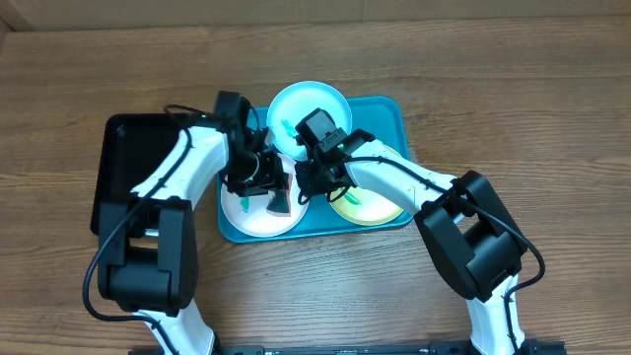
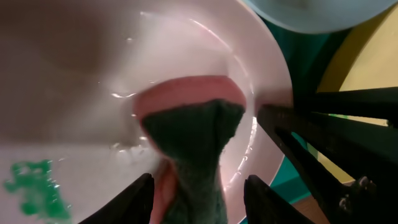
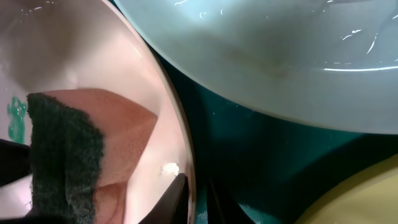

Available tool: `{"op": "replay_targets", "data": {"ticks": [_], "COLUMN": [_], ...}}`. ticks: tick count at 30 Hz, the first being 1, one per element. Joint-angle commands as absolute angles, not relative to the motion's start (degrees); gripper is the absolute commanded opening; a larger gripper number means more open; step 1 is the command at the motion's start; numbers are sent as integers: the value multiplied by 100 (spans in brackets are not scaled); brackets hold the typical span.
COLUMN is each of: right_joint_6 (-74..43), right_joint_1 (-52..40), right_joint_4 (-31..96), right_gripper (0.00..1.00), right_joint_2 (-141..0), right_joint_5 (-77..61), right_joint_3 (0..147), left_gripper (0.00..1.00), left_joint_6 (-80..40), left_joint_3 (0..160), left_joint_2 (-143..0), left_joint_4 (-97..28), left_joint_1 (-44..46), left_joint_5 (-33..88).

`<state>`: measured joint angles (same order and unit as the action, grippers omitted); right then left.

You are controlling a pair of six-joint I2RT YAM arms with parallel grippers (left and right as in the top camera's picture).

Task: Clean dirty plates on tray and stack at the side
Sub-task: 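Scrub the white plate with the sponge while the right gripper holds it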

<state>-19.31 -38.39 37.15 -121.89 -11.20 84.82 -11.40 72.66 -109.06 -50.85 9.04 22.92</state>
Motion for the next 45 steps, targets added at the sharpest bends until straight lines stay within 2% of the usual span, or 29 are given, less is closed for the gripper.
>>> {"op": "replay_targets", "data": {"ticks": [1,13,16,19,21,32,36,41,45], "right_joint_6": [-1955,-1953,-1953,-1953,-1953,-1951,-1951,-1951,-1951], "right_joint_1": [-3857,-3854,-3854,-3854,-3854,-3854,-3854,-3854,-3854], "right_joint_4": [3719,3730,3732,3736,3743,3771,3771,3771,3765], "right_gripper": [13,13,13,13,13,13,13,13,13], "right_joint_2": [-12315,-12315,-12315,-12315,-12315,-12315,-12315,-12315,-12315], "right_joint_5": [-1072,-1070,-1068,-1059,-1050,-1015,-1007,-1007,-1007], "right_joint_3": [8532,8532,8532,8532,8532,8532,8532,8532,8532], "left_gripper": [46,45,35,20,4,4,4,4,4], "left_joint_6": [-1052,-1293,-1288,-1291,-1297,-1570,-1573,-1745,-1741], "left_joint_3": [7205,6836,6807,6807,6807,6810,6847,7168,7640], "left_joint_2": [-10940,-10940,-10940,-10940,-10938,-10938,-10938,-10938,-10938], "left_joint_4": [-4978,-4665,-4644,-4644,-4659,-5164,-5203,-5242,-5234], "left_joint_1": [996,1096,1100,1055,1022,928,928,928,934], "left_joint_5": [2353,2082,2053,1752,1363,-1922,-2759,-2740,-1826]}}
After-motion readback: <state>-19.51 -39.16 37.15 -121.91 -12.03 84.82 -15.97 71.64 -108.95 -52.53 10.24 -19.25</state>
